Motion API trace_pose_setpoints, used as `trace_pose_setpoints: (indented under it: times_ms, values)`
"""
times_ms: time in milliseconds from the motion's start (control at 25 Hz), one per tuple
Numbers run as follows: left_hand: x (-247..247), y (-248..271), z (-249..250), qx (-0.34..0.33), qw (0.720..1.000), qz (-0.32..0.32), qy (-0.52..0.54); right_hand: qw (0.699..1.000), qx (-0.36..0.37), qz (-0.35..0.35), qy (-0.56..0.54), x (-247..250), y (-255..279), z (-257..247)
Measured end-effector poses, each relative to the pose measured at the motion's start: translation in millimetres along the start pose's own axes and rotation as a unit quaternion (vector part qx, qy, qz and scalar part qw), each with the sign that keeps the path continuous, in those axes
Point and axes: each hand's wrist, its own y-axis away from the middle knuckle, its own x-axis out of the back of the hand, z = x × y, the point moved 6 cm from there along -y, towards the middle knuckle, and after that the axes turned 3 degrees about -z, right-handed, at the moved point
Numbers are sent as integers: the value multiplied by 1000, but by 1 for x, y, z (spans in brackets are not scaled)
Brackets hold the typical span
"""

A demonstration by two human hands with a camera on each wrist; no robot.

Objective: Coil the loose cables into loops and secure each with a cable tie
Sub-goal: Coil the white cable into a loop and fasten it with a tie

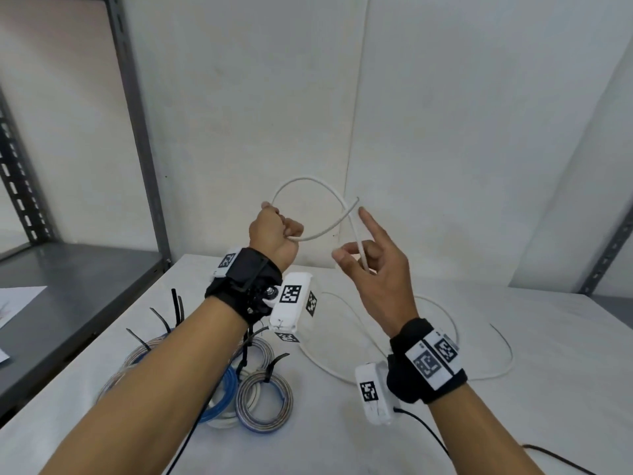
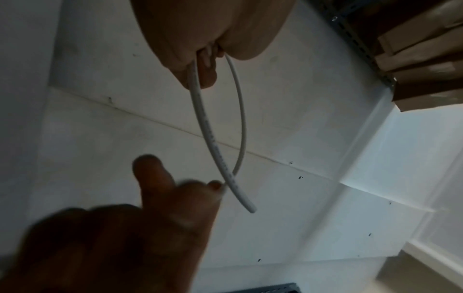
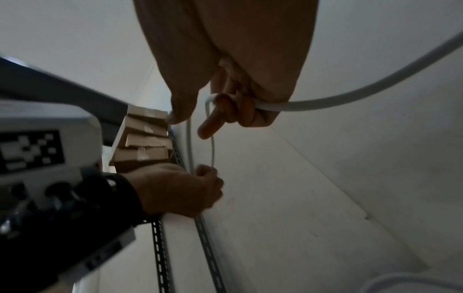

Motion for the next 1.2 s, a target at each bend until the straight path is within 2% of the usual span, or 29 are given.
trace_pose_setpoints:
  times_ms: [80,240,280,360,400,440,520,560,600,680,720,760,800,880,920,960,1040,1120,1200]
  values:
    - [6,4,-5,-15,998,31,-47,998,-19,10,-59,-3,-4,-8]
    - [11,7,-11,-34,984,45,-169,999,-3,39,-27,-6,-13,-16]
    - [12,9,-9,-42,970,36,-236,999,-2,48,-26,-5,-14,-16]
    - [11,20,-3,-90,916,4,-392,998,-4,61,-16,1,-18,-10]
    - [7,31,0,-124,884,-41,-448,998,-7,61,-5,3,-20,-6]
    - [-1,43,-3,-144,854,-114,-486,998,-6,56,7,3,-22,-3]
    - [-16,65,-18,-134,796,-274,-523,999,3,46,25,-3,-22,3]
    - [-20,73,-24,-137,780,-316,-522,999,8,44,29,-6,-21,5]
    - [-20,73,-26,-157,774,-330,-517,998,17,43,36,-8,-21,5]
    - [-16,69,-28,-198,786,-317,-492,997,32,27,60,-13,-19,5]
    - [-13,64,-29,-201,803,-304,-471,996,43,17,76,-16,-19,6]
    - [-9,59,-29,-192,832,-288,-433,993,60,4,100,-20,-17,6]
    - [-6,53,-26,-166,871,-265,-378,987,88,-13,136,-26,-14,5]
    - [2,33,-25,-48,951,-223,-211,966,139,-60,212,-39,-5,9]
    - [5,23,-24,15,969,-211,-127,959,145,-84,229,-45,-2,15]
    - [8,15,-23,62,974,-207,-66,958,134,-105,230,-47,0,23]
    - [15,6,-19,116,971,-208,-2,963,96,-132,216,-42,-4,40]
    - [25,1,-18,130,970,-202,36,958,81,-159,224,-35,-8,49]
    - [35,-4,-17,127,970,-195,73,939,97,-198,264,-36,-8,52]
